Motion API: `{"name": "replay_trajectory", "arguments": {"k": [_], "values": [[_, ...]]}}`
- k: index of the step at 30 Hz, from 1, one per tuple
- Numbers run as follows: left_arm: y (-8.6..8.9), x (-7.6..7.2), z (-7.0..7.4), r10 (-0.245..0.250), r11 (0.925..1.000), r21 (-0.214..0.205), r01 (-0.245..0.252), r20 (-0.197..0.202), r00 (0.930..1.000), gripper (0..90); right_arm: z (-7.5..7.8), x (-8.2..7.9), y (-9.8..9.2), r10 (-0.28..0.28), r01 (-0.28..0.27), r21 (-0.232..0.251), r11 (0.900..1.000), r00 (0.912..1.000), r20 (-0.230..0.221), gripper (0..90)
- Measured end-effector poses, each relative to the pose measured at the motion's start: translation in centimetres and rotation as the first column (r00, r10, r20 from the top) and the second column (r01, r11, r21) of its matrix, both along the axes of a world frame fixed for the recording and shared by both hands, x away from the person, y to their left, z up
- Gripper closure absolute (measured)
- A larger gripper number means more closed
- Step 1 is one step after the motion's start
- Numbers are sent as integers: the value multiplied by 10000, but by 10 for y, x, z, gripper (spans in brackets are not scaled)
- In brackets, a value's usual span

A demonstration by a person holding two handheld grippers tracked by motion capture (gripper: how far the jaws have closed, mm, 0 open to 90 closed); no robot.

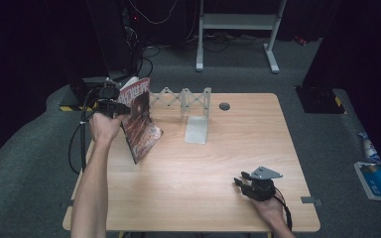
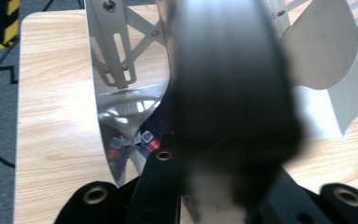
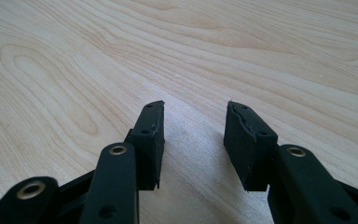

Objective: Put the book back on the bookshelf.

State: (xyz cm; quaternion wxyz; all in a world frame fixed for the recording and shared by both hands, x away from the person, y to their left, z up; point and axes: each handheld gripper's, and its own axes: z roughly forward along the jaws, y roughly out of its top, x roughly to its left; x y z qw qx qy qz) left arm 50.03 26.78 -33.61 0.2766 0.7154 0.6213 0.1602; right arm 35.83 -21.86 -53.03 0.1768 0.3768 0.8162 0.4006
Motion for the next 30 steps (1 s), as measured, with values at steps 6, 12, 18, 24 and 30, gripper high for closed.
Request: {"name": "replay_trajectory", "arguments": {"k": [6, 12, 18, 24, 30], "values": [[3, -6, -1, 231, 9994, -255, -219, 466, 9986, 838, 0, 0, 0, 6, -6, -19, 10000, 10000, 32, 577], [11, -14, -1, 651, 9969, -514, -595, 1141, 9913, 840, 0, 0, 1, 20, -20, -42, 10000, 10000, 63, 578], [12, -19, 2, 842, 9949, -705, -718, 1937, 9774, 840, 0, 0, 1, 6, -6, -38, 10000, 10000, 50, 578], [7, -20, -5, 879, 9952, -650, -738, 2517, 9638, 840, 0, 0, 1, 16, -15, -58, 10000, 10000, 82, 578], [4, -23, -16, 972, 9944, -697, -792, 3152, 9440, 840, 0, 0, 1, 19, -19, -63, 10000, 10000, 93, 578]]}}
